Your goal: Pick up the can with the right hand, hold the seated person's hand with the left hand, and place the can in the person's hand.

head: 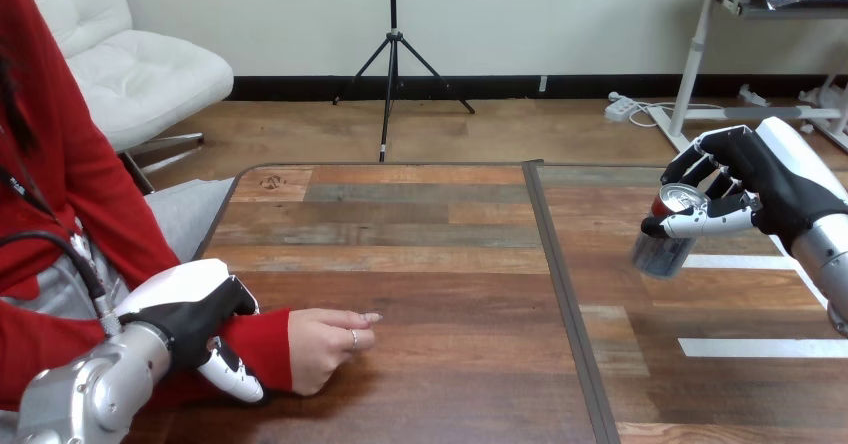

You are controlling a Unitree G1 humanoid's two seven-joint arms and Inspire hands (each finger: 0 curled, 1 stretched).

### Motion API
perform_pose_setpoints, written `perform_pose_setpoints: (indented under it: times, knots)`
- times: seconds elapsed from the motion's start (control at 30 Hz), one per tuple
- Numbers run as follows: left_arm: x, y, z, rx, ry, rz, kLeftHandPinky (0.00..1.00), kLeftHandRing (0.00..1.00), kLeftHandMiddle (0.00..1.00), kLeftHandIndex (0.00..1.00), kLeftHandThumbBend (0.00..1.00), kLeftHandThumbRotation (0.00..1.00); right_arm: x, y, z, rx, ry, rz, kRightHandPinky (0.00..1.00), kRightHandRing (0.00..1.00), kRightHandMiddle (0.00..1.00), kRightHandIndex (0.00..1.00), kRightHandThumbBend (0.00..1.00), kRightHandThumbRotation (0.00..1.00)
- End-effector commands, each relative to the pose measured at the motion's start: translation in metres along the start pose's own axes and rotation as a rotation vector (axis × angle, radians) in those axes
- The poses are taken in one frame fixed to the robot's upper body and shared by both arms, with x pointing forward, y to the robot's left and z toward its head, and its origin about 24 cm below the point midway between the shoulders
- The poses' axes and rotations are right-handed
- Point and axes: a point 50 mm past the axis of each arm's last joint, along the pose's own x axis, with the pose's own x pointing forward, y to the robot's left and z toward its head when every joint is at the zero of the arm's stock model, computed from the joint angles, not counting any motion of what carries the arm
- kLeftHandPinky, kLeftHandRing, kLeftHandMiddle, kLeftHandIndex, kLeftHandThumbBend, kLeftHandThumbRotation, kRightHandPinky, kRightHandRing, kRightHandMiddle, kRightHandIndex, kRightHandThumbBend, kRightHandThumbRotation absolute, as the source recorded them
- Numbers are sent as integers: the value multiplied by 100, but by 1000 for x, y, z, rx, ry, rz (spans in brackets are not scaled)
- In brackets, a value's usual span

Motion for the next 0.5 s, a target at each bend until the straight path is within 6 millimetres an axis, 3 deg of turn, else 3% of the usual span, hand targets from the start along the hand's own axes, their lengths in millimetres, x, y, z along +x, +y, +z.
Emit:
perform_pose_setpoints:
  times: [0.0,0.47]
  knots:
    - [-14,53,20,13,-103,211,20,27,37,39,76,0,11,-25,24,4,-86,-100,33,37,45,49,70,0]
    - [-25,73,28,0,-149,299,21,29,38,40,77,0,15,-22,29,5,-83,-99,34,38,45,50,70,0]
